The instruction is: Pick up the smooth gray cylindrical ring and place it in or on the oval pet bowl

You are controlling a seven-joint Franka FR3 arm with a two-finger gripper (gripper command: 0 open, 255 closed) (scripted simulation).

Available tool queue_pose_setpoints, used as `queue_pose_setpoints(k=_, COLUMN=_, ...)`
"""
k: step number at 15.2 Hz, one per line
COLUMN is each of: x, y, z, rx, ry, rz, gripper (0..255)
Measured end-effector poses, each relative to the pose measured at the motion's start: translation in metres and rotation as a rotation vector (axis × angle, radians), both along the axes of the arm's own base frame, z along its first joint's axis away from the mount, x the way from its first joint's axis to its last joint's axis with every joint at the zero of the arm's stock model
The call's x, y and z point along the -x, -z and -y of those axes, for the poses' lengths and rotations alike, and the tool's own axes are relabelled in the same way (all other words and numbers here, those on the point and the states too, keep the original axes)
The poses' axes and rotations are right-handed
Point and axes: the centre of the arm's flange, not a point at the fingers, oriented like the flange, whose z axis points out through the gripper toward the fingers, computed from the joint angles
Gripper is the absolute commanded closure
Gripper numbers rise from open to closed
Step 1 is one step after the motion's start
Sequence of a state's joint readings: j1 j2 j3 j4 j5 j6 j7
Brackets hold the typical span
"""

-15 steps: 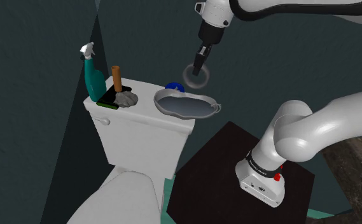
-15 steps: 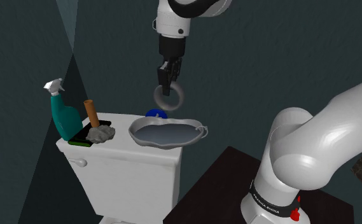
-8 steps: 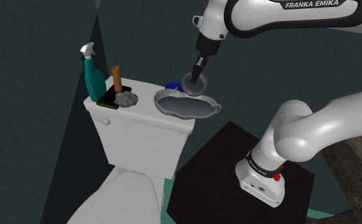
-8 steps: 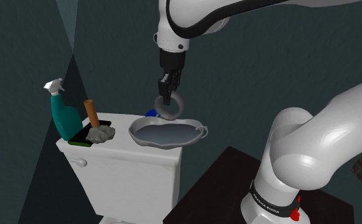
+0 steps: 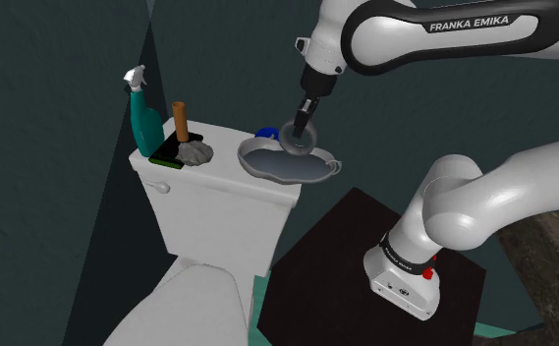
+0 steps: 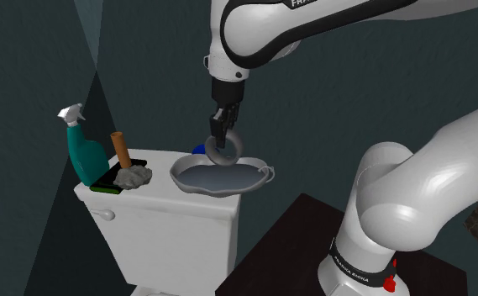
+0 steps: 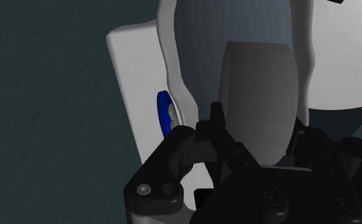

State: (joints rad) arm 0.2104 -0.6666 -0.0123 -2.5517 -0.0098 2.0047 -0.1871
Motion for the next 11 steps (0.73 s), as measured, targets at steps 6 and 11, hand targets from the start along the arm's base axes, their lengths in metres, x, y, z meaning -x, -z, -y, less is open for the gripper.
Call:
queue_pose_setpoints(k=6, x=0.0, y=0.0, z=0.0, rx=0.0, ry=0.0, rz=0.0, gripper=0)
queue_pose_setpoints(k=11, x=0.002, y=-0.016, z=0.0, rx=0.0, ry=0.0, rz=0.002, gripper=0)
